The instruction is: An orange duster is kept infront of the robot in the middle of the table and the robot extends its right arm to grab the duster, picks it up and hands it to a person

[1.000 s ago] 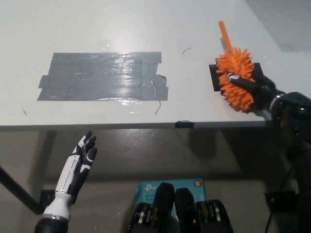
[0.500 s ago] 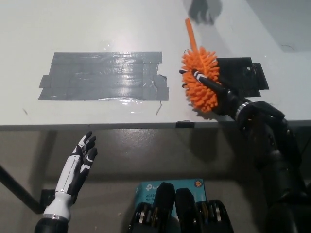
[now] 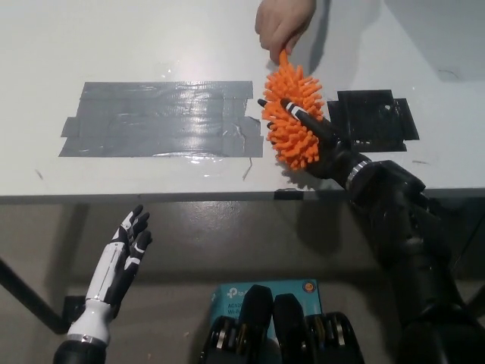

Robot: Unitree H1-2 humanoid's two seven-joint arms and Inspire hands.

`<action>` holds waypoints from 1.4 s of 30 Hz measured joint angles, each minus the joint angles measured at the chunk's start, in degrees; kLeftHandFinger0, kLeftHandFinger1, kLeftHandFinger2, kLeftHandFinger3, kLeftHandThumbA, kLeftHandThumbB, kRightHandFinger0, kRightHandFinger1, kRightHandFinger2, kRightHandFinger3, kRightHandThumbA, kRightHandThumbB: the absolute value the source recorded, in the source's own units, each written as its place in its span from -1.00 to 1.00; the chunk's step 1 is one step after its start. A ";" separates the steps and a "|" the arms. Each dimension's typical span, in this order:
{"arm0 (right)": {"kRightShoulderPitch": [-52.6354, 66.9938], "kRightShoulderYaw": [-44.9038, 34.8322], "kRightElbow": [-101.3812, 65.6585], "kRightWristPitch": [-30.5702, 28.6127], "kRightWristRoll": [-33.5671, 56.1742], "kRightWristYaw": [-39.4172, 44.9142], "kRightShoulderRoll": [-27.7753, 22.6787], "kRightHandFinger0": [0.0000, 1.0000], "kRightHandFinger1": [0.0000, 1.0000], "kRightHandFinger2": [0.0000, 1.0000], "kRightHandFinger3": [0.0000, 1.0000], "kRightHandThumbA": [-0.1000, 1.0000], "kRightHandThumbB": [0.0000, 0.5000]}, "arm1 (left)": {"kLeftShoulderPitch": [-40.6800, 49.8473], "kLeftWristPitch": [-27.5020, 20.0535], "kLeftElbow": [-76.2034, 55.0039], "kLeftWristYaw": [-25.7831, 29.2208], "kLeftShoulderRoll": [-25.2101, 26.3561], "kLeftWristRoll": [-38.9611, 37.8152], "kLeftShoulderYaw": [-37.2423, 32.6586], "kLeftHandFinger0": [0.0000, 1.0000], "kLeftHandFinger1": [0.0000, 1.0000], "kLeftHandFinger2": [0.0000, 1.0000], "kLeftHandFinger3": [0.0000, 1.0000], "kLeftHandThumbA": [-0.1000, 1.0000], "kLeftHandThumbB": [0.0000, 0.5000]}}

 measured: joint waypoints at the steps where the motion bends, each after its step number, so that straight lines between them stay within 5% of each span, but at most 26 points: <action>1: 0.00 0.27 -0.05 0.07 0.73 -0.28 0.00 -1.00 -0.36 0.36 1.00 -1.00 -0.46 | -0.01 -0.01 0.00 0.00 0.00 0.00 0.00 0.78 1.00 1.00 1.00 0.83 -0.76; 4: 0.00 0.80 -0.55 0.14 2.02 -0.69 -0.04 -1.00 -0.25 0.45 1.00 -1.00 -0.36 | -0.09 -0.01 0.00 0.00 0.01 0.00 0.01 0.76 1.00 1.00 1.00 0.82 -0.78; 5: 0.00 1.02 -0.75 0.14 2.31 -0.82 -0.06 -0.66 0.16 0.95 1.00 -0.99 -0.05 | -0.16 -0.02 0.01 0.00 0.02 0.00 0.01 0.76 1.00 1.00 1.00 0.82 -0.78; 6: 0.00 1.22 -0.93 0.15 2.51 -0.86 -0.08 -0.03 0.76 1.00 1.00 -0.70 -0.04 | -0.20 -0.03 0.01 0.00 0.02 0.00 0.01 0.76 1.00 1.00 1.00 0.82 -0.79; 7: 0.08 1.54 -1.40 0.16 2.73 -0.89 -0.10 0.17 0.79 1.00 1.00 -0.60 -0.03 | -0.28 -0.06 0.01 -0.01 0.02 0.00 0.02 0.76 1.00 1.00 1.00 0.82 -0.79; 8: 0.41 2.60 -2.86 0.16 3.10 -0.83 -0.25 0.66 1.00 1.00 1.00 -0.39 0.45 | -0.45 -0.06 0.01 -0.02 0.02 -0.01 0.03 0.76 1.00 1.00 1.00 0.82 -0.78; 9: 0.41 2.60 -2.86 0.16 3.10 -0.83 -0.25 1.00 1.00 1.00 1.00 -0.22 0.63 | -0.45 -0.06 0.01 -0.02 0.02 -0.01 0.03 0.75 1.00 1.00 1.00 0.84 -0.74; 12: 1.42 5.97 -5.37 0.17 5.11 0.65 -1.22 1.00 1.00 1.00 1.00 -0.16 0.80 | -0.83 -0.09 0.01 -0.02 0.04 -0.01 0.03 0.73 1.00 1.00 1.00 0.85 -0.73; 14: 2.46 7.85 -6.68 0.18 7.01 2.16 -1.83 1.00 1.00 1.00 1.00 0.16 0.95 | -0.93 -0.12 0.02 -0.03 0.05 -0.01 0.03 0.74 1.00 1.00 1.00 0.85 -0.73; 18: 4.02 9.48 -8.59 0.18 8.86 4.45 -2.20 1.00 1.00 1.00 1.00 0.57 1.00 | -0.94 -0.12 0.02 -0.05 0.05 -0.02 0.04 0.75 1.00 1.00 1.00 0.85 -0.71; 22: 4.88 10.23 -10.31 0.14 8.99 7.22 -2.29 1.00 1.00 1.00 1.00 0.65 1.00 | -1.04 -0.11 0.02 -0.08 0.06 -0.02 0.09 0.75 1.00 1.00 1.00 0.85 -0.74; 26: 6.02 11.92 -12.76 -0.42 8.59 10.23 -3.43 1.00 1.00 1.00 1.00 1.00 1.00 | -1.12 -0.10 0.00 -0.08 0.06 -0.01 0.11 0.75 1.00 1.00 1.00 0.86 -0.70; 42: 23.85 13.66 -43.91 -4.56 4.70 10.74 -6.99 1.00 1.00 1.00 1.00 1.00 1.00 | -1.99 0.03 0.17 -0.24 0.08 -0.01 0.28 0.74 1.00 1.00 1.00 0.85 -0.77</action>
